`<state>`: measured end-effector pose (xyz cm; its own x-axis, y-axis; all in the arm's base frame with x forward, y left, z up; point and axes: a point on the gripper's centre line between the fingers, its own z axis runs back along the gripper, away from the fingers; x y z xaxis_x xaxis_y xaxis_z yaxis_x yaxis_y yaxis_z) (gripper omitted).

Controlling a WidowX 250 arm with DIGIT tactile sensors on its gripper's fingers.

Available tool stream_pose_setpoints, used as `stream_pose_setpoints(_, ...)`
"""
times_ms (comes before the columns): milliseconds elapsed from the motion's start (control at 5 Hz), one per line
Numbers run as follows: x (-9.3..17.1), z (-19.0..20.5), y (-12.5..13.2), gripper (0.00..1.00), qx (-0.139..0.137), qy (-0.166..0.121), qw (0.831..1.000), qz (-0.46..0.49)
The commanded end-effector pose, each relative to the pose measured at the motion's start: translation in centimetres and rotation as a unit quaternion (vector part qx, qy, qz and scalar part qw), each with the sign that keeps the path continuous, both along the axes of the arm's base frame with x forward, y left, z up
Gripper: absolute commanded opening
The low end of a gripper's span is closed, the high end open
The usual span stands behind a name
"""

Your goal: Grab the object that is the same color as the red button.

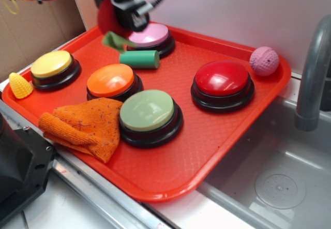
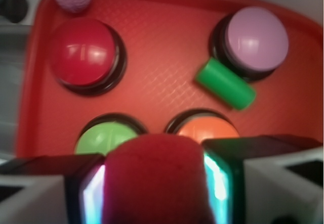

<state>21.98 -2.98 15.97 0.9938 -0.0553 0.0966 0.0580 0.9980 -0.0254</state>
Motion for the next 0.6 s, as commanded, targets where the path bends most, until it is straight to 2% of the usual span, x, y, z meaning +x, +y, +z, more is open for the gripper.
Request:
stream_pose_setpoints(0, -3.4, 3.3, 5.6, 0.0, -0.006, -0.036, 0.996, 0.08)
stream_pose_setpoints(200, -4.6, 3.3, 6.6, 0.0, -0.009, -0.056, 0.99, 0.128)
stream_pose_setpoints(400, -4.2, 3.1, 6.5, 0.0, 0.035, -0.034, 0.99, 0.131)
